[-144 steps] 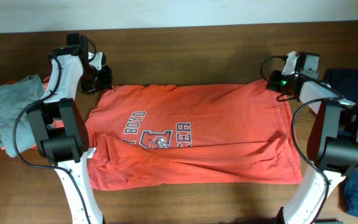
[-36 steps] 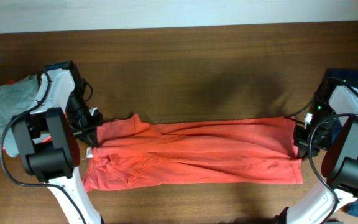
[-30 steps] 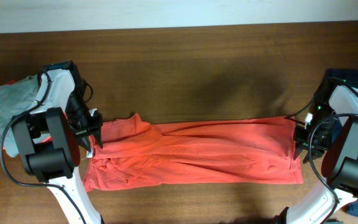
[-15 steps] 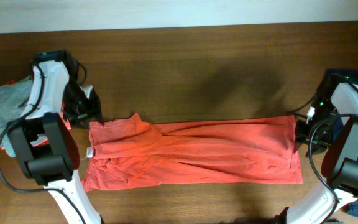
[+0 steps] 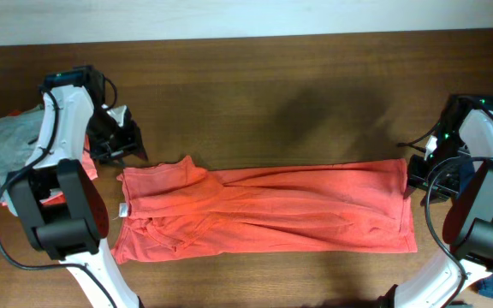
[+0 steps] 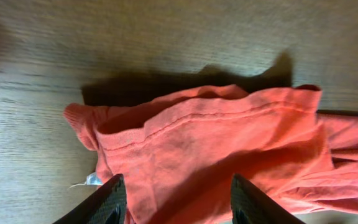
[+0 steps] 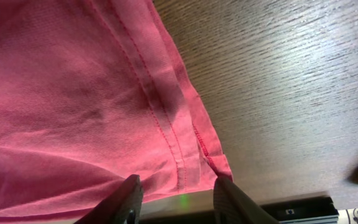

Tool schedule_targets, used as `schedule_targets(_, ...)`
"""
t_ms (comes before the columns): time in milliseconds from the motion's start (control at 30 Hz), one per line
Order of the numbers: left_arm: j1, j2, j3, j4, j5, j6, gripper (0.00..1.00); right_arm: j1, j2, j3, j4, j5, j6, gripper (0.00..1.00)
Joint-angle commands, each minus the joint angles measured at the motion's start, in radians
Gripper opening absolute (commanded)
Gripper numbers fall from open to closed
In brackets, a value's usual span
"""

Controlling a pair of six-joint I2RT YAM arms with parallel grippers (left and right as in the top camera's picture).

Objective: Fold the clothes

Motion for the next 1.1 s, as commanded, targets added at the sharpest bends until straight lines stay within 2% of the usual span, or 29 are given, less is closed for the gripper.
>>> schedule_targets(0,0.005,0.022,-0.036,0.02,0.003,0.0,0.54,-0.006,-0.028,0.014,0.002,-0.014,0.004,0.42)
schedule_targets(233,0.006,0.022,-0.077,0.063,-0.101,-0.021,0.54,-0.006,-0.028,0.014,-0.002,-0.014,0.004,0.43)
schedule_targets(300,0.006,0.022,-0.09,0.078,-0.15,-0.067,0.54,-0.006,-0.028,0.014,-0.002,-0.014,0.005,0.43)
schedule_targets(600,0.006,0.047,-0.104,0.112,-0.137,-0.073,0.53,-0.006,-0.028,0.014,-0.003,-0.014,0.004,0.43)
schedule_targets(800,-0.006,0.079,-0.104,0.132,-0.091,-0.069,0.3,-0.006,-0.028,0.014,-0.003,-0.014,0.004,0.42)
schedule_targets(867,-0.013,0.079,-0.104,0.144,-0.091,-0.069,0.14,-0.006,-0.028,0.014,-0.003,-0.014,0.004,0.42)
schedule_targets(900,-0.016,0.079,-0.103,0.149,-0.091,-0.069,0.11,-0.006,-0.028,0.014,-0.003,-0.014,0.004,0.41)
schedule_targets(1067,-0.021,0.078,-0.099,0.161,-0.091,-0.069,0.06,-0.006,-0.028,0.014,-0.003,-0.014,0.004,0.42)
